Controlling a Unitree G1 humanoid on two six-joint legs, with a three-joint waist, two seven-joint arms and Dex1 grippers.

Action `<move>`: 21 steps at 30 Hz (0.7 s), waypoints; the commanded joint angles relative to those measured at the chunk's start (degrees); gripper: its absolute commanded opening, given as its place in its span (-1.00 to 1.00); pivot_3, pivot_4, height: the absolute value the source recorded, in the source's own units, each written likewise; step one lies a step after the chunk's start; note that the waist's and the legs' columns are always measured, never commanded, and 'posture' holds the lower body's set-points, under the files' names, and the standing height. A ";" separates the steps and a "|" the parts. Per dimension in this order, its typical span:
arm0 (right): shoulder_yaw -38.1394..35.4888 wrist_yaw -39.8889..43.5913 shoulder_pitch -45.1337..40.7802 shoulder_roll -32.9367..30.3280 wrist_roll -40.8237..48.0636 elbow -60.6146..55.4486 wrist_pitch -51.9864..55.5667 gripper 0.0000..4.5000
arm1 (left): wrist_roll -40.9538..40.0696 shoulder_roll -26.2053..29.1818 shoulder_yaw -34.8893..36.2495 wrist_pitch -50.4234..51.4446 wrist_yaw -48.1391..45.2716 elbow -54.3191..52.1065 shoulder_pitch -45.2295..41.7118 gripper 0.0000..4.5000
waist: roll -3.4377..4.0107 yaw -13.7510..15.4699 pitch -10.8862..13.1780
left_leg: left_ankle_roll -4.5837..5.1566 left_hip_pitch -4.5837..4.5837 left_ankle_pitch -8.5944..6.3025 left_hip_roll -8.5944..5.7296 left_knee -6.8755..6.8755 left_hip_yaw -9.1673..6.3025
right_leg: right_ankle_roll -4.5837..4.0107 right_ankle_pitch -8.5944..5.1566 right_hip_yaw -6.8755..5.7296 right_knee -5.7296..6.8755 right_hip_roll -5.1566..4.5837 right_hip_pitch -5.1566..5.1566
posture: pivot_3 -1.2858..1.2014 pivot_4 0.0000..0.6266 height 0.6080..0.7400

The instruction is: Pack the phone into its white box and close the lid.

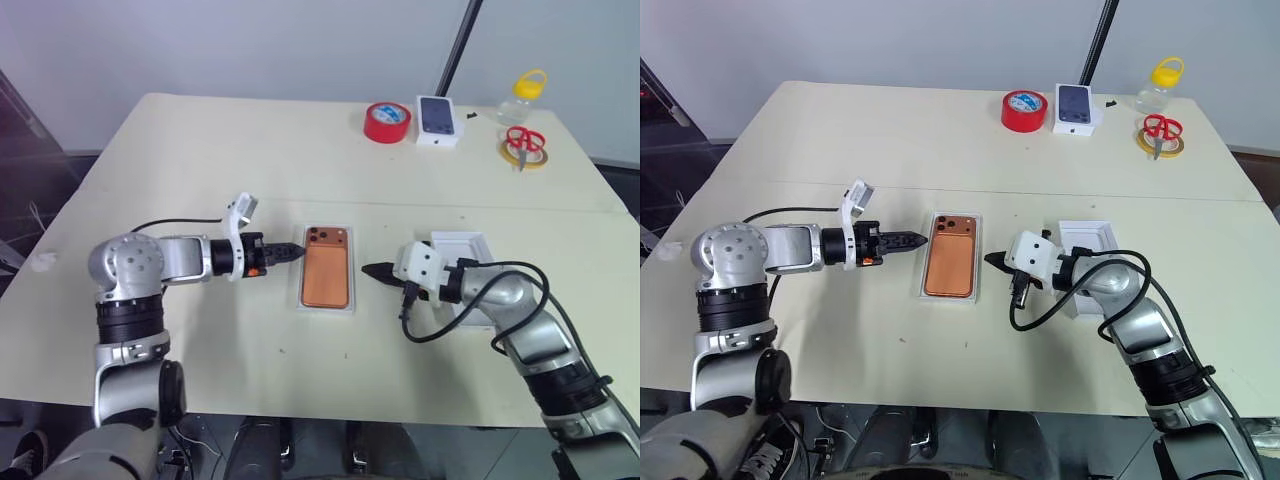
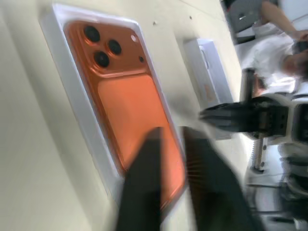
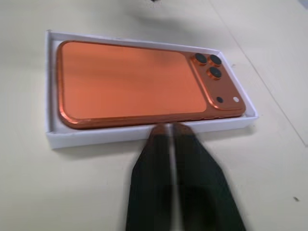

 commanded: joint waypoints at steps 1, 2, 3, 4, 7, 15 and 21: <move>0.63 -1.20 -0.45 -0.34 -3.01 1.03 -2.38 -1.00 | 6.77 4.63 -8.35 -10.95 -6.03 -2.70 1.59 -0.98 | 0.01 -0.04 0.00 | -0.01 0.01 0.00 0.00 -0.03 0.01 | -0.01 -0.01 0.00 -0.01 0.00 -0.01 | 0.03 -0.52 0.90; 1.24 -1.21 -0.32 -0.33 -3.89 1.29 -2.88 -1.00 | 7.66 5.54 -10.13 -12.19 -7.31 -2.85 1.86 -0.98 | 0.01 -0.03 0.01 | -0.04 -0.01 -0.01 0.00 -0.04 0.01 | -0.03 -0.01 0.01 -0.01 -0.01 -0.04 | 0.03 -0.52 0.90; 1.72 -1.54 -0.39 -0.09 -4.79 1.72 -2.93 -1.00 | 8.67 6.69 -12.39 -13.01 -8.72 -3.01 2.12 -0.98 | 0.02 0.00 0.01 | -0.05 -0.02 -0.02 0.00 -0.05 0.01 | -0.12 -0.06 0.04 -0.02 -0.03 -0.05 | 0.03 -0.52 0.90; 2.10 -2.11 -0.61 0.09 -5.82 2.34 -2.97 -1.00 | 10.26 7.74 -14.89 -14.52 -9.96 -3.20 2.43 -0.98 | 0.01 0.08 0.01 | -0.05 -0.02 -0.02 0.00 -0.06 0.01 | -0.19 -0.10 0.06 -0.02 -0.05 -0.06 | 0.03 -0.52 0.90; 3.41 -4.11 -1.74 0.63 -9.10 5.02 -3.70 -1.00 | 14.37 7.75 -20.27 -17.98 -11.35 -1.79 2.71 -0.98 | 0.03 0.09 0.02 | -0.07 -0.08 -0.03 -0.02 -0.05 0.02 | -0.25 -0.12 0.09 -0.03 -0.10 -0.11 | 0.03 -0.52 0.90; 2.75 -4.29 -2.07 0.70 -9.70 5.07 -3.85 -1.00 | 16.09 -0.09 -24.76 -17.73 -11.09 -4.49 1.78 -0.98 | 0.05 0.35 0.02 | 0.02 -0.11 0.00 -0.01 -0.02 0.01 | -0.27 -0.13 0.10 -0.04 -0.12 -0.12 | 0.03 -0.52 0.90; -0.10 -2.81 1.25 -4.03 -8.93 2.42 -3.60 -1.00 | 19.24 -6.24 -27.86 -21.37 -12.21 -0.23 1.58 -0.98 | 0.07 0.88 0.01 | 0.37 -0.10 -0.20 -0.06 0.12 0.02 | -0.26 -0.13 0.08 -0.06 -0.15 -0.01 | 0.03 -0.52 0.90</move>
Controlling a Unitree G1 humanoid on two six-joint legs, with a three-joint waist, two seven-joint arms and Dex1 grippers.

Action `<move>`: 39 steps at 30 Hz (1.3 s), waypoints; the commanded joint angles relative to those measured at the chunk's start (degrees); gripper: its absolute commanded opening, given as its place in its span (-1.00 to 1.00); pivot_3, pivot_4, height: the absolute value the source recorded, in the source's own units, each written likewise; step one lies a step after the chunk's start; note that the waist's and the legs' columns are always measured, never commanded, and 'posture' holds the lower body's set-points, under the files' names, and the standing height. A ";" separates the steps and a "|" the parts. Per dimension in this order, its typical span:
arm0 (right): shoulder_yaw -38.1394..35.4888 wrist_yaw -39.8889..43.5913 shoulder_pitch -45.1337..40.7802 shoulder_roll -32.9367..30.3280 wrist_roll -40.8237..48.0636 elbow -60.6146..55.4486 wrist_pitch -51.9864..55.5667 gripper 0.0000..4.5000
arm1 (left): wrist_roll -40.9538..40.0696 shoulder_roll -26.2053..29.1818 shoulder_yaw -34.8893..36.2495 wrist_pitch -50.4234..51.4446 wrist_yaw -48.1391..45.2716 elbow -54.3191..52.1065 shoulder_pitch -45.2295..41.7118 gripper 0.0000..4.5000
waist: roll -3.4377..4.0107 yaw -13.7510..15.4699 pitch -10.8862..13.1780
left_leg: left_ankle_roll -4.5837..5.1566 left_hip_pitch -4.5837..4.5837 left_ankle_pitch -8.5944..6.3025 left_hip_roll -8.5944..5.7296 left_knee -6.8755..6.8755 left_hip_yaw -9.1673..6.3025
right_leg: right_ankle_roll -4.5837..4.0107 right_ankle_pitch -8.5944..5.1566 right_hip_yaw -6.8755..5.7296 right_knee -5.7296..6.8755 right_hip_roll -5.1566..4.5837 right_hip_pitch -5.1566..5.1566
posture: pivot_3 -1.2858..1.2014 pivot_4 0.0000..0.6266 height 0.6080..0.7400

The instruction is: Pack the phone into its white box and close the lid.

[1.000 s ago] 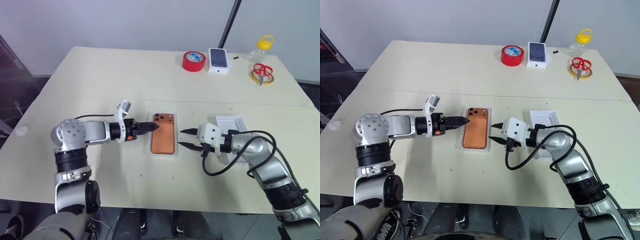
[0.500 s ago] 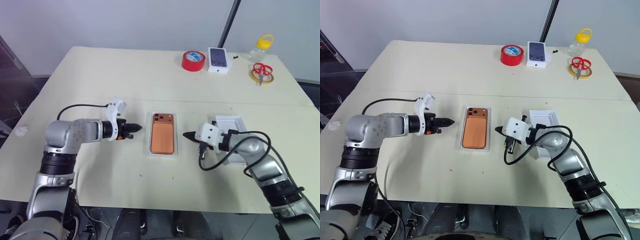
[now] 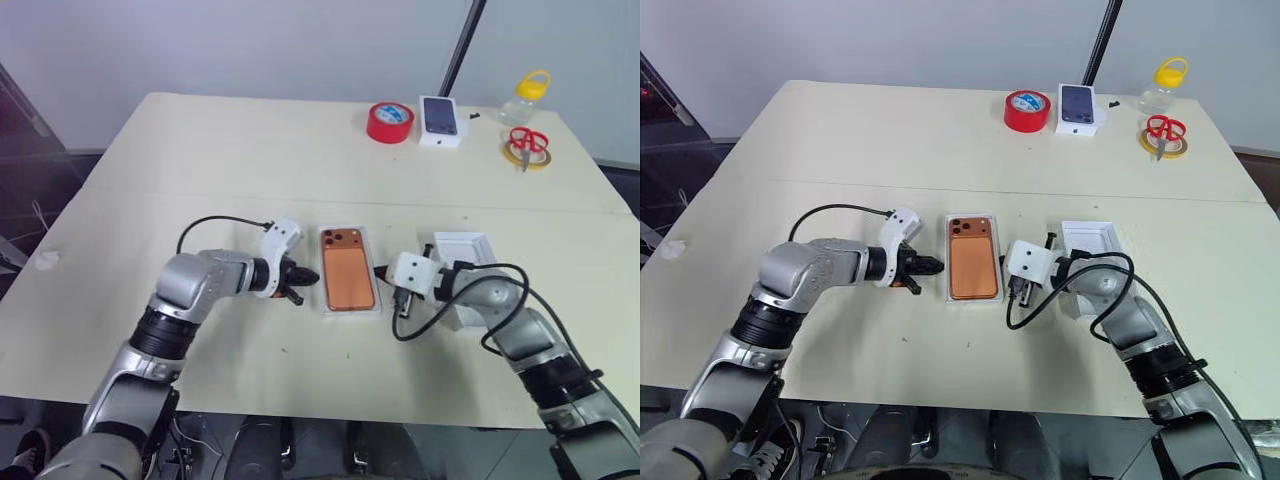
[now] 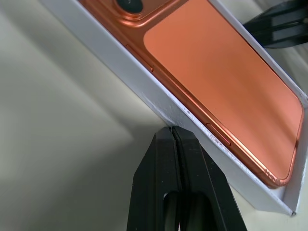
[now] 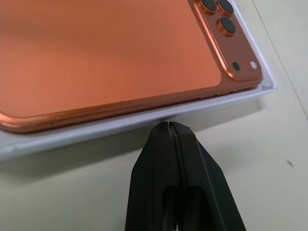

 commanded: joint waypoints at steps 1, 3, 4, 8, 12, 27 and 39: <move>-3.37 1.47 2.40 -2.84 1.91 -4.63 -0.20 -1.00 | 1.20 -3.91 -3.42 -2.31 -1.75 1.89 -1.36 -0.98 | 0.00 0.56 0.00 | 0.01 0.00 0.00 0.00 0.01 0.00 | 0.01 0.00 0.00 0.00 0.00 0.00 | 0.03 -0.52 0.90; -4.72 2.12 4.61 -4.62 2.50 -6.19 0.19 -1.00 | 2.65 -5.79 -4.58 -4.10 -2.49 4.14 -2.54 -0.98 | 0.00 1.02 0.00 | 0.06 0.00 -0.03 0.00 0.05 0.00 | 0.01 0.00 0.00 -0.03 0.02 0.02 | 0.03 -0.52 0.90; -5.37 2.12 5.79 -5.54 2.35 -6.86 0.04 -1.00 | 3.06 -6.91 -4.74 -4.70 -2.82 5.48 -3.17 -0.98 | 0.00 1.17 0.00 | 0.08 0.00 -0.04 -0.02 0.06 0.00 | 0.01 0.00 -0.02 -0.03 0.01 0.04 | 0.03 -0.52 0.90; -7.36 1.70 9.02 -7.32 2.25 -8.78 0.48 -1.00 | 5.39 -9.70 -5.91 -7.31 -4.02 9.14 -4.50 -0.98 | 0.01 0.98 -0.01 | 0.26 -0.01 -0.15 -0.04 0.21 0.00 | 0.02 0.00 -0.04 -0.12 0.00 0.16 | 0.03 -0.52 0.90; -9.90 1.41 10.75 -8.89 2.29 -8.96 0.28 -1.00 | 5.99 -11.61 -6.26 -7.40 -5.23 9.22 -4.00 -0.98 | 0.01 0.90 -0.01 | 0.31 -0.01 -0.18 -0.02 0.28 0.00 | 0.03 -0.01 -0.05 -0.11 0.01 0.18 | 0.03 -0.52 0.90; -12.87 1.00 8.42 -13.13 1.72 -1.39 -4.24 -1.00 | 10.15 -7.32 -3.48 -11.73 -6.80 12.49 -5.20 -0.98 | 0.02 0.35 0.00 | 0.34 0.00 -0.20 0.02 0.33 -0.01 | 0.05 -0.01 -0.09 -0.07 0.06 0.18 | 0.03 -0.52 0.90; -18.20 0.95 7.56 -11.66 9.37 -1.34 3.93 0.77 | 6.22 3.33 6.72 -24.12 -15.82 4.84 -1.83 0.77 | 0.09 -0.45 0.04 | 0.21 -0.01 -0.13 0.08 0.31 -0.01 | 0.14 0.04 -0.09 -0.02 0.08 0.16 | 0.03 -0.52 0.90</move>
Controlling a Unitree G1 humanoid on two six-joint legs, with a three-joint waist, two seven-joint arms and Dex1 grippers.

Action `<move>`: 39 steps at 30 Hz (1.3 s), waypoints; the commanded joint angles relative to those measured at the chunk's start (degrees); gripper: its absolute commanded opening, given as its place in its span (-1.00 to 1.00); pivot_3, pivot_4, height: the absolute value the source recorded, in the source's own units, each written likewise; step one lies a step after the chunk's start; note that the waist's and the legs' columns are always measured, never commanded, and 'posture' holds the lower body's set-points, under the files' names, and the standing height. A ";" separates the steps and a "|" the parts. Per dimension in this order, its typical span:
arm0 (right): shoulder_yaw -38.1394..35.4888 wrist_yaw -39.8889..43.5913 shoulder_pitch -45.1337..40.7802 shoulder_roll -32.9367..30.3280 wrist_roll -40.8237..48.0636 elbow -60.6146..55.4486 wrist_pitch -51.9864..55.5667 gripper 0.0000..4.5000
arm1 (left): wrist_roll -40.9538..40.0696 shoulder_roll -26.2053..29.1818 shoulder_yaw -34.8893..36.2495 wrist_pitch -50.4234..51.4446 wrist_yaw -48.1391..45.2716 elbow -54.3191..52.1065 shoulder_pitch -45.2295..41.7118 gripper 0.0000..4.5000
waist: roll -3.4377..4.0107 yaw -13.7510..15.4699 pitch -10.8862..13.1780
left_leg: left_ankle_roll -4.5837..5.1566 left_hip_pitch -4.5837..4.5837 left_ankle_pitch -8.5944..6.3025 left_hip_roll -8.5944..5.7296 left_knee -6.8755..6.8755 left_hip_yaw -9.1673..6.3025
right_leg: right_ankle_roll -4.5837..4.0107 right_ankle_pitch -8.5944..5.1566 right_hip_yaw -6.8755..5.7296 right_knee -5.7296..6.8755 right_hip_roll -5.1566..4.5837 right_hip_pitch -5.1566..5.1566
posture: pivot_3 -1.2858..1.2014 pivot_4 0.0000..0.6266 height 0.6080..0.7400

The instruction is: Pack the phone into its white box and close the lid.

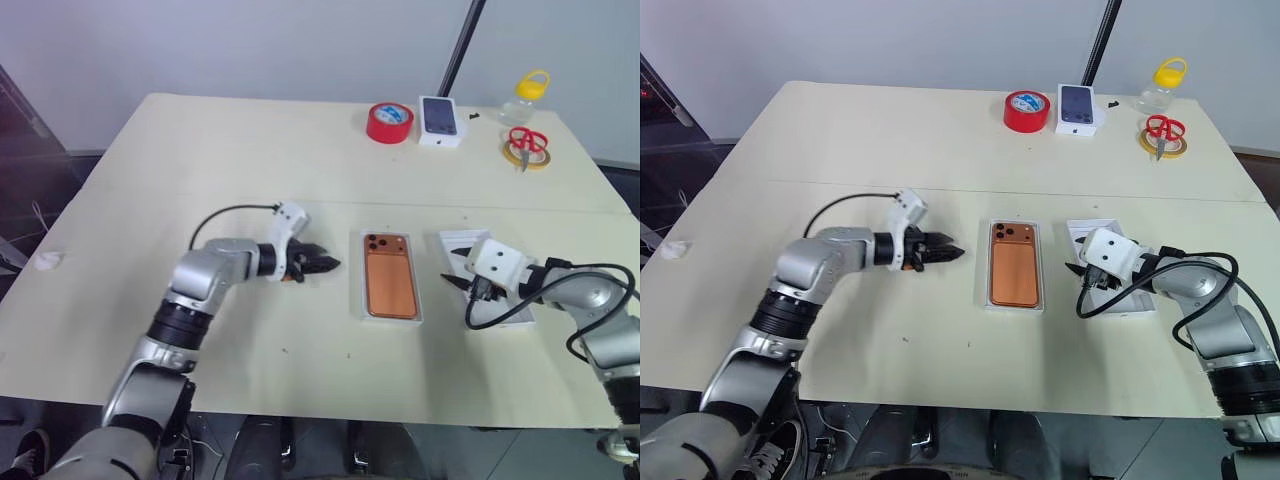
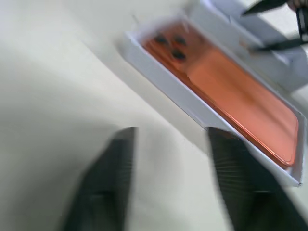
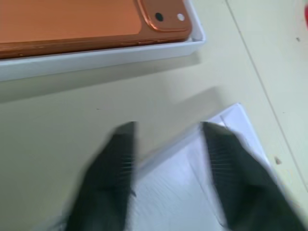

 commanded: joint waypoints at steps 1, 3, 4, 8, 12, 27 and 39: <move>-5.50 -4.15 -1.14 2.49 4.18 -1.94 7.17 1.00 | -0.44 3.63 2.98 -7.17 -5.80 -2.19 1.07 0.99 | 0.00 -0.08 0.00 | 0.00 0.00 0.00 0.00 -0.01 0.00 | 0.00 0.00 0.00 0.00 -0.01 0.00 | 0.03 -0.52 0.90; -10.73 -7.02 -0.60 5.05 10.51 -6.67 19.99 1.00 | 0.92 6.91 3.89 -15.41 -9.81 -2.39 3.12 0.99 | 0.07 -0.11 0.01 | -0.13 0.00 0.08 0.01 -0.01 0.01 | -0.01 0.00 0.01 0.02 -0.02 -0.02 | 0.03 -0.52 0.90; -13.10 -7.59 0.21 5.79 13.79 -9.55 26.34 1.00 | 2.21 8.42 3.96 -19.87 -11.22 -2.45 4.31 0.99 | 0.14 -0.12 0.02 | -0.16 0.00 0.09 0.01 -0.03 0.00 | -0.02 0.00 0.02 0.03 -0.04 -0.04 | 0.03 -0.52 0.90; -15.88 -10.14 3.69 5.99 17.74 -18.49 39.66 1.00 | 2.10 11.16 5.43 -30.89 -17.11 -1.42 7.74 0.99 | 0.18 0.05 0.02 | -0.07 0.00 0.02 0.01 -0.21 0.00 | -0.13 -0.05 0.04 -0.03 -0.10 -0.08 | 0.03 -0.52 0.90; -16.67 -14.69 4.74 8.29 22.24 -25.52 53.88 1.00 | -1.01 11.26 7.96 -35.79 -23.08 0.68 9.65 0.99 | 0.19 -0.04 0.01 | -0.07 0.00 -0.10 -0.02 -0.26 0.00 | -0.18 -0.05 0.07 -0.06 -0.15 -0.12 | 0.03 -0.52 0.90; -10.15 -18.89 -9.66 6.27 27.77 -25.73 82.97 1.00 | -1.97 14.04 7.95 -38.90 -33.95 0.06 13.67 0.99 | 0.23 -0.07 0.02 | 0.05 -0.14 -0.02 -0.02 -0.38 0.05 | -0.17 -0.05 0.10 -0.06 -0.07 -0.35 | 0.03 -0.52 0.90; -5.91 -20.76 -8.56 4.58 27.53 -23.56 85.03 -0.50 | -3.05 12.84 7.50 -31.84 -26.08 -9.61 20.52 1.00 | 0.23 -0.29 0.01 | 0.06 -0.17 -0.02 0.00 -0.40 0.07 | -0.15 -0.04 0.12 0.01 -0.03 -0.44 | 0.03 -0.52 0.90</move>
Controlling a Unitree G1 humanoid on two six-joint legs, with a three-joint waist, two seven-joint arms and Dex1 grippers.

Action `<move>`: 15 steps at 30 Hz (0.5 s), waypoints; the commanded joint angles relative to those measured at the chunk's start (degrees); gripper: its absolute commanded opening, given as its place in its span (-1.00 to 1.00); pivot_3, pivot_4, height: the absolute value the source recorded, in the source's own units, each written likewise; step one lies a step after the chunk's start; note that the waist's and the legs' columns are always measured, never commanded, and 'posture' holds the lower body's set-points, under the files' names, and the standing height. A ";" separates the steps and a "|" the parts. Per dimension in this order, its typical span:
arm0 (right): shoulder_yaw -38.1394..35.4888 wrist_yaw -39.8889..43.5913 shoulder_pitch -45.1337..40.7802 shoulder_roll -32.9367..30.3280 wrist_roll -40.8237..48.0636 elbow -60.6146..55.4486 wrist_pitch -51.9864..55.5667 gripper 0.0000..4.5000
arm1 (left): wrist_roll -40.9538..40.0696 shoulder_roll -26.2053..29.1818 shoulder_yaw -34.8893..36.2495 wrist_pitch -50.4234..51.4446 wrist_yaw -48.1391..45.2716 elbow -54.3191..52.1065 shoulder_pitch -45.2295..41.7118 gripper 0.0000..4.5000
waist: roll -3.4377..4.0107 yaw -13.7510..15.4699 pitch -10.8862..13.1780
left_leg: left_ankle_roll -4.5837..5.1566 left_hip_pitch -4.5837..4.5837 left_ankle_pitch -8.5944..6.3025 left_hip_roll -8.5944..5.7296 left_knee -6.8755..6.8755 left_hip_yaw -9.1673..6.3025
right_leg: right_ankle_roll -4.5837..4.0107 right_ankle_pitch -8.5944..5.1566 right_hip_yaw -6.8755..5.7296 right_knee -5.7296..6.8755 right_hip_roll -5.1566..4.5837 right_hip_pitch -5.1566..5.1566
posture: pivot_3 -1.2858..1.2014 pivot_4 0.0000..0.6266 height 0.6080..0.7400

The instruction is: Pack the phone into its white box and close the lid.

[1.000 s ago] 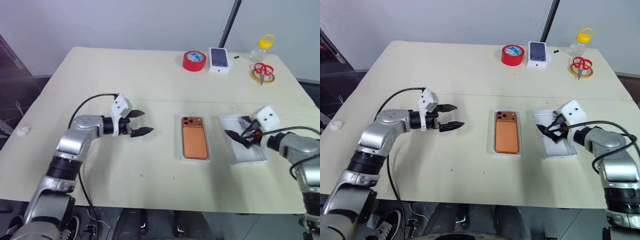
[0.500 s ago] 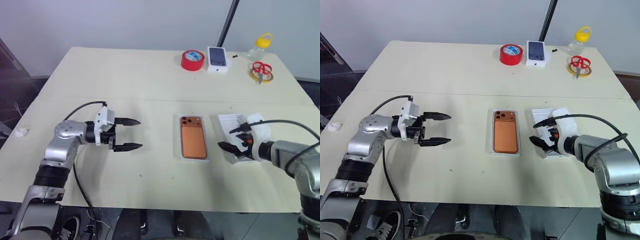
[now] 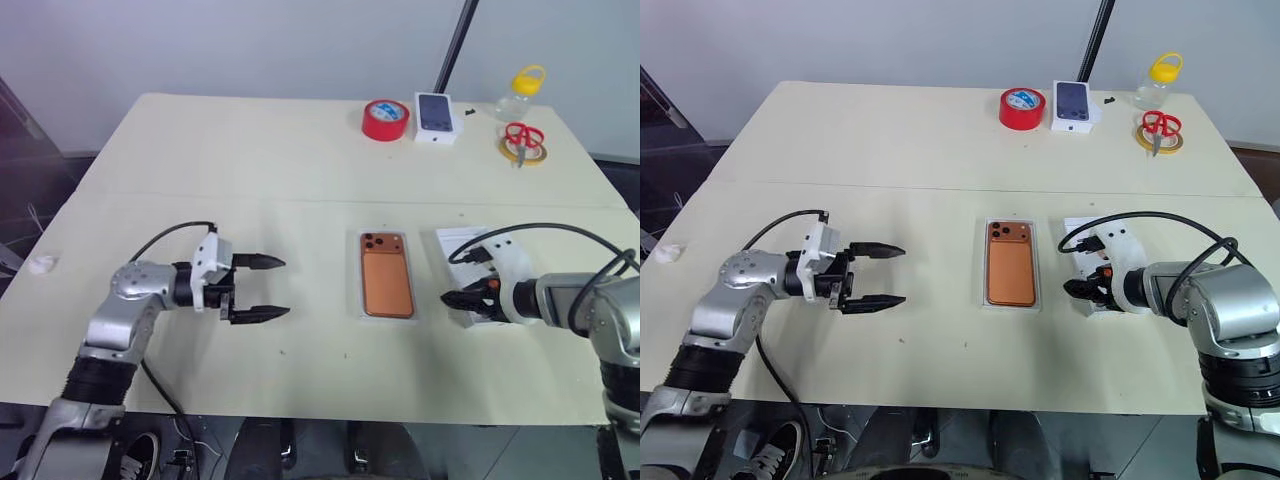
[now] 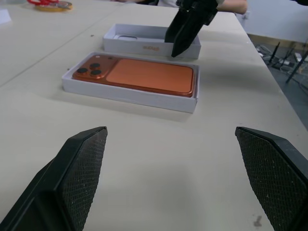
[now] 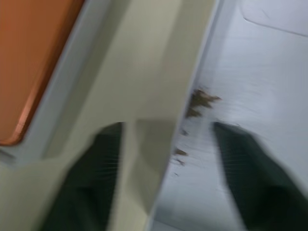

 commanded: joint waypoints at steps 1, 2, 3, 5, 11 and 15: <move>0.60 -1.63 0.69 0.68 -0.72 0.14 -0.26 -0.73 | -0.22 -0.52 0.35 1.27 2.88 -2.38 0.36 1.00 | -0.01 0.03 0.00 | 0.00 0.01 0.00 0.00 0.00 0.00 | 0.00 0.00 0.00 0.00 0.01 0.01 | 0.03 -0.52 0.90; 0.80 -2.44 0.75 1.02 -1.19 0.43 -0.29 -0.98 | -0.19 -0.82 0.47 1.34 3.68 -2.58 0.48 1.00 | -0.02 0.03 -0.01 | 0.00 0.02 0.00 0.00 0.01 0.00 | 0.00 0.00 0.00 0.00 0.01 0.02 | 0.03 -0.52 0.90; 0.73 -3.28 0.64 1.63 -1.63 0.74 -0.29 -0.98 | -0.29 -0.97 0.50 1.34 4.06 -2.88 0.62 1.00 | -0.07 0.00 -0.04 | 0.00 0.02 0.00 0.00 0.02 0.00 | 0.01 0.00 0.00 -0.01 0.01 0.05 | 0.03 -0.52 0.90; 0.58 -4.20 0.49 2.28 -1.96 0.96 -0.28 -0.98 | -0.40 -0.96 0.42 1.32 4.27 -3.24 0.76 1.00 | -0.14 -0.13 -0.08 | 0.00 0.05 0.00 0.00 0.04 0.00 | 0.01 0.00 0.00 -0.03 0.01 0.08 | 0.03 -0.52 0.90; -4.48 -8.60 -3.34 7.85 -3.86 3.25 3.41 -0.98 | -0.73 -1.05 1.00 1.17 5.44 -2.75 -0.05 1.00 | -0.20 -0.35 -0.12 | -0.01 0.17 -0.01 0.03 0.03 0.00 | -0.01 0.00 0.01 -0.06 0.03 0.20 | 0.03 -0.52 0.90; -10.02 -12.10 -8.96 12.91 -5.78 5.76 2.66 -0.98 | -1.25 -1.30 1.22 1.74 5.55 -1.48 -2.07 1.00 | -0.15 -0.22 -0.09 | -0.02 0.11 -0.01 0.02 0.03 0.01 | -0.01 0.00 0.02 -0.06 0.02 0.13 | 0.03 -0.52 0.90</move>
